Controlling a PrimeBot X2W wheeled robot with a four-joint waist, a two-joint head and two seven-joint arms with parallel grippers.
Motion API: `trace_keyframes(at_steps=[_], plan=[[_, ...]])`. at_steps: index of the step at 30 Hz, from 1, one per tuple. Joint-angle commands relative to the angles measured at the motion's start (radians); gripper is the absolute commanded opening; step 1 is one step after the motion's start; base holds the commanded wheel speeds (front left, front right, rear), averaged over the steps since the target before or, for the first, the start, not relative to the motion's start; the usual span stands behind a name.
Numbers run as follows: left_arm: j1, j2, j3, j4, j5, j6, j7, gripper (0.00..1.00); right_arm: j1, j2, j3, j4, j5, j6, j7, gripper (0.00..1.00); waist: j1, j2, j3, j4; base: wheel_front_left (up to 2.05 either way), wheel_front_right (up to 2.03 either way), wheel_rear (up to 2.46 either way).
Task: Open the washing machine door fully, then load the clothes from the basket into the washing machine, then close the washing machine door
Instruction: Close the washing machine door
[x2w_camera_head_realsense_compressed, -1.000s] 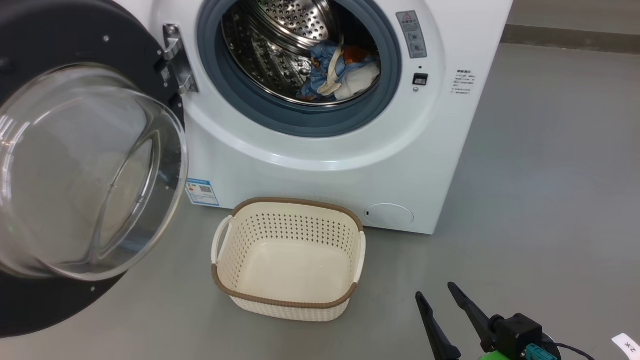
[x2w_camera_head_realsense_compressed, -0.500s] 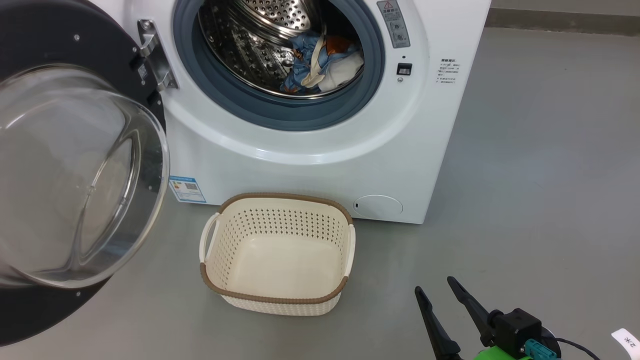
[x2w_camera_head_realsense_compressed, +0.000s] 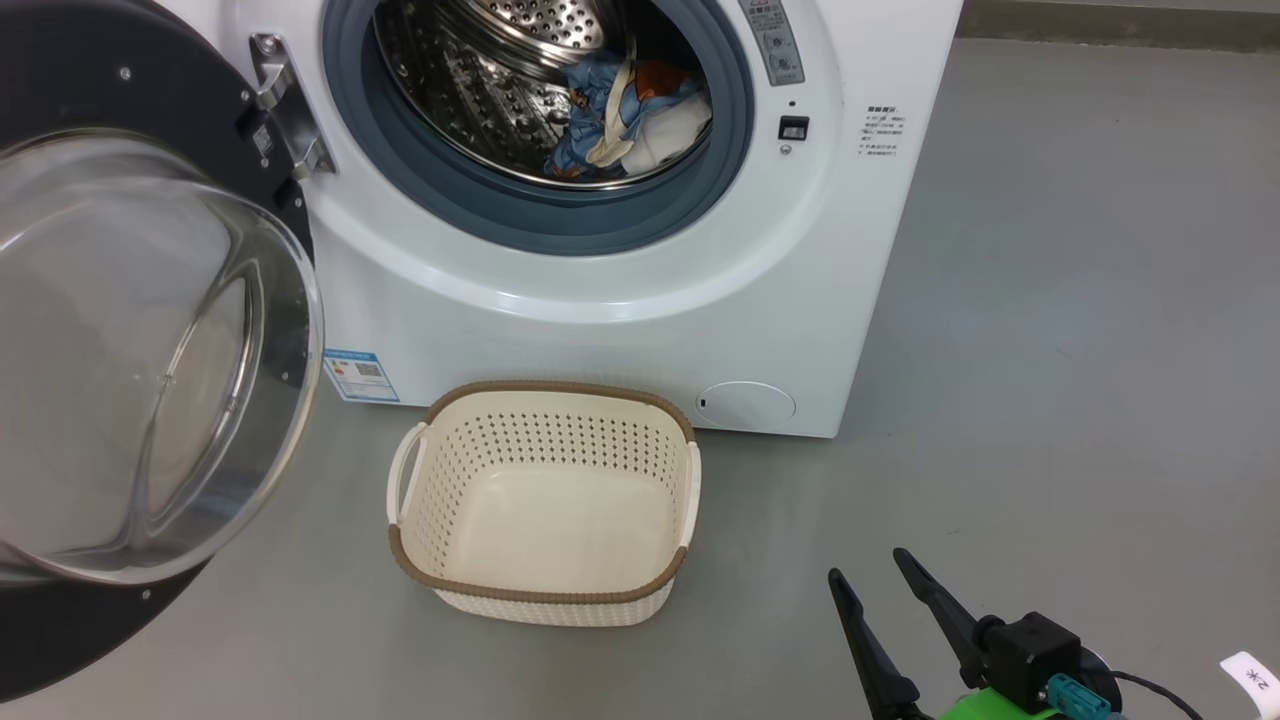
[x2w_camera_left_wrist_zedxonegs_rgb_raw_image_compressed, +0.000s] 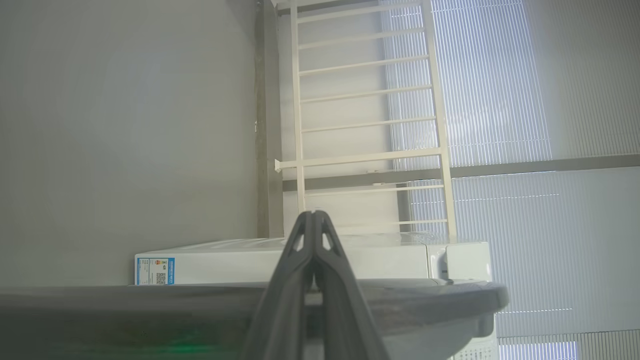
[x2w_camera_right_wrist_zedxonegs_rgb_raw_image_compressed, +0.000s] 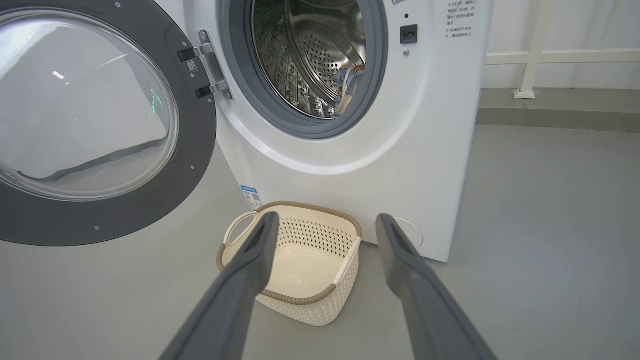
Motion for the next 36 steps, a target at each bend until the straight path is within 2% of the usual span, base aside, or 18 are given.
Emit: trace_keyframes(at_steps=[1,15,32,36], plan=[[0.01,0.062,0.003,-0.022,-0.008,-0.007,0.023,0.0,-0.033,0.001,0.025,-0.02,-0.005,0.006,-0.005,1.0,0.0,0.0,0.0,0.0,0.0,0.0,0.0],[0.06,0.051,-0.047,-0.037,-0.047,-0.007,0.228,0.0,-0.027,0.001,0.035,-0.003,0.015,0.006,-0.005,1.0,0.0,0.0,-0.015,0.022,0.0,0.0,0.0],[0.14,-0.031,-0.04,-0.161,-0.186,-0.007,0.524,0.0,-0.016,0.001,0.052,0.023,0.039,0.006,-0.005,1.0,0.0,0.0,-0.041,0.032,0.0,0.0,0.0],[0.163,-0.052,-0.049,-0.203,-0.221,0.021,0.605,0.0,-0.014,0.001,0.054,0.025,0.045,0.006,-0.005,1.0,0.0,0.0,-0.044,0.031,0.0,0.0,0.0]])
